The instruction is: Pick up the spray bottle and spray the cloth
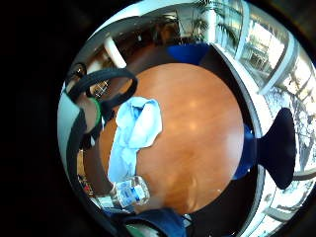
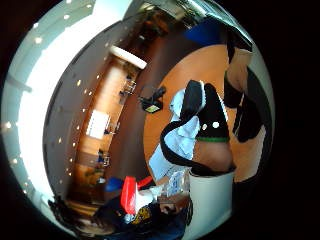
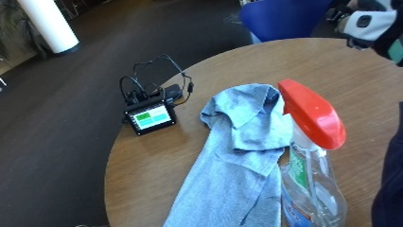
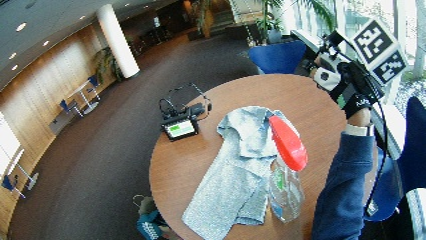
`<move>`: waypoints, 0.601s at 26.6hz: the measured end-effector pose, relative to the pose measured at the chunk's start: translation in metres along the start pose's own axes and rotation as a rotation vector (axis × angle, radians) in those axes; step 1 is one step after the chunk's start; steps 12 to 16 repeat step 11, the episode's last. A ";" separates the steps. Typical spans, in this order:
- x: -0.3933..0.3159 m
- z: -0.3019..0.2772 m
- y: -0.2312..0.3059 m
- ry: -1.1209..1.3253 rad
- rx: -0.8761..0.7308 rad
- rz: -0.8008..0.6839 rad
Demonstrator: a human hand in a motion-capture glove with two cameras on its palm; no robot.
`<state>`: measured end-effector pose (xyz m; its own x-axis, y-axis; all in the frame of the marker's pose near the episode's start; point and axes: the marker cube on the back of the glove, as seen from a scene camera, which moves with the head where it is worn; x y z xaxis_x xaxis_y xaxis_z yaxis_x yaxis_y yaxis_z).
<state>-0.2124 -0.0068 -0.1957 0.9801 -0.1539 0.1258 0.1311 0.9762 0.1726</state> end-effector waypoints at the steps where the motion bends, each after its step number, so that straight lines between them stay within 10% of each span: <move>1: 0.006 0.005 -0.003 0.049 -0.071 0.034; 16: -0.015 0.048 -0.012 0.143 -0.315 -0.005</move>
